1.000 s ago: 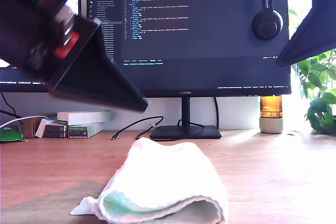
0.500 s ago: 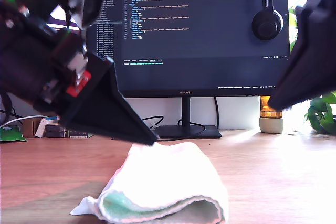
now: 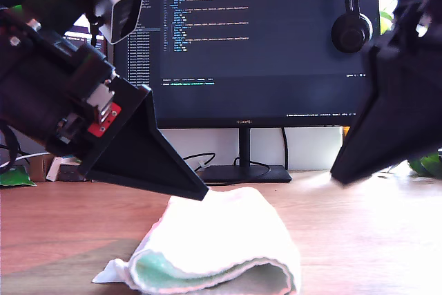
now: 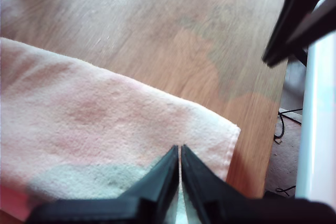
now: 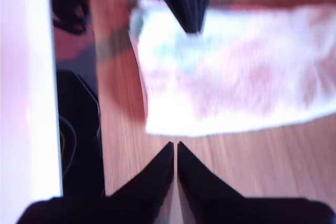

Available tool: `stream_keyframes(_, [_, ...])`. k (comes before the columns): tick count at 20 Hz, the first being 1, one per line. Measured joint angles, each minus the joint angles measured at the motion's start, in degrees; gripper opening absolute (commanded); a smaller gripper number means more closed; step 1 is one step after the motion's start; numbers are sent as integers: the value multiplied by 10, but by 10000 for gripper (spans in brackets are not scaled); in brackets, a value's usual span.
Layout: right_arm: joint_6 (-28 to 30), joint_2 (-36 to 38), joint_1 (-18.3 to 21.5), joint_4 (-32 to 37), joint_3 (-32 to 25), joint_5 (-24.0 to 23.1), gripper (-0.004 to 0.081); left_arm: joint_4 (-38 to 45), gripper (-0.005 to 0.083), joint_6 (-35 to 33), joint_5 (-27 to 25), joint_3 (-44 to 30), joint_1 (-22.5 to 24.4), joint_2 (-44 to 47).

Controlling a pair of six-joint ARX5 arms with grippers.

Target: Fold the tea towel to a neat square and place it to the right

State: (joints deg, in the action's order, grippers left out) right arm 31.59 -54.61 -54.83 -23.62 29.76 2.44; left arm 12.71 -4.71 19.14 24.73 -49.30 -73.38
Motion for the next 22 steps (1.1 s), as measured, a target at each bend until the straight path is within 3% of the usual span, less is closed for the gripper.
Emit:
stream_keyframes(3, [6,0,0,9,0,0,-12,0,-19,0,2,0,0,0])
stream_keyframes(6, [56,0,0,9,0,0,-7,1,-19,0,3,0,0,-1])
stream_keyframes(7, [59,-1,0,9,0,0,41,1,-19,0,3,0,0,-3])
stream_keyframes(9, [125,-8,0,0,0,2,261,2,-20,2,21,0,0,-11])
stream_keyframes(13, [266,-49,0,-31,0,2,423,5,-20,31,55,0,0,-54])
stream_keyframes(15, [310,-65,0,-30,0,2,430,15,-20,33,55,0,1,-73])
stream_keyframes(18, [428,-100,0,-26,0,-3,447,26,-20,43,55,0,9,-94])
stream_keyframes(22, [521,-164,0,69,0,-16,447,32,-20,46,58,0,17,-106])
